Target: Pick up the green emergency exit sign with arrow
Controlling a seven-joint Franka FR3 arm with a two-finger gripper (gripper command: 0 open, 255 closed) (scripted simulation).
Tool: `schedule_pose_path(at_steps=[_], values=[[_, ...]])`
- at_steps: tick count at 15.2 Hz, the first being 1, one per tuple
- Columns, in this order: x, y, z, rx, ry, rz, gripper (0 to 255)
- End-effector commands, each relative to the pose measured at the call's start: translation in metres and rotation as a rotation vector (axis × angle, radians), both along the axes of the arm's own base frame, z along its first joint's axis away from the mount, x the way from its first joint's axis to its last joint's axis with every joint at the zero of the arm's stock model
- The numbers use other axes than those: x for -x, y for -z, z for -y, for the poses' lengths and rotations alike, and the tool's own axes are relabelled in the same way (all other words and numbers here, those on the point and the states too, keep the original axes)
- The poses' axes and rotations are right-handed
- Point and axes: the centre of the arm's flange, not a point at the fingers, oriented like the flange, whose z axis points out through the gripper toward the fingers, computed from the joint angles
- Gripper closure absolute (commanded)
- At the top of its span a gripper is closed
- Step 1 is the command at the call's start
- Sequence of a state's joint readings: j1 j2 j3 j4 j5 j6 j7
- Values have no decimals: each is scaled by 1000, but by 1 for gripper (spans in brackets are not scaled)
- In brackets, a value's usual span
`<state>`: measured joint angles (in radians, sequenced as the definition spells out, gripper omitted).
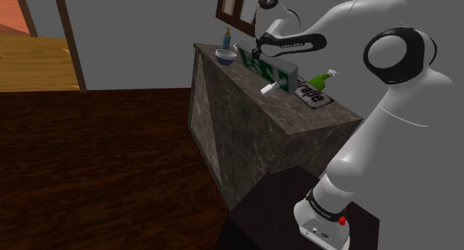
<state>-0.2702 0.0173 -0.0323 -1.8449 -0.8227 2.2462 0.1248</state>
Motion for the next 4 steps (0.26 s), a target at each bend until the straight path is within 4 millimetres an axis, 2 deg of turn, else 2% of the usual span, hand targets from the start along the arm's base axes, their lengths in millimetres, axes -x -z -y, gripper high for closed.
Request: schedule_pose_path(at_steps=[1,4], values=[[1,-16,1,3,-1,6,255],[1,-22,1,3,-2,6,255]])
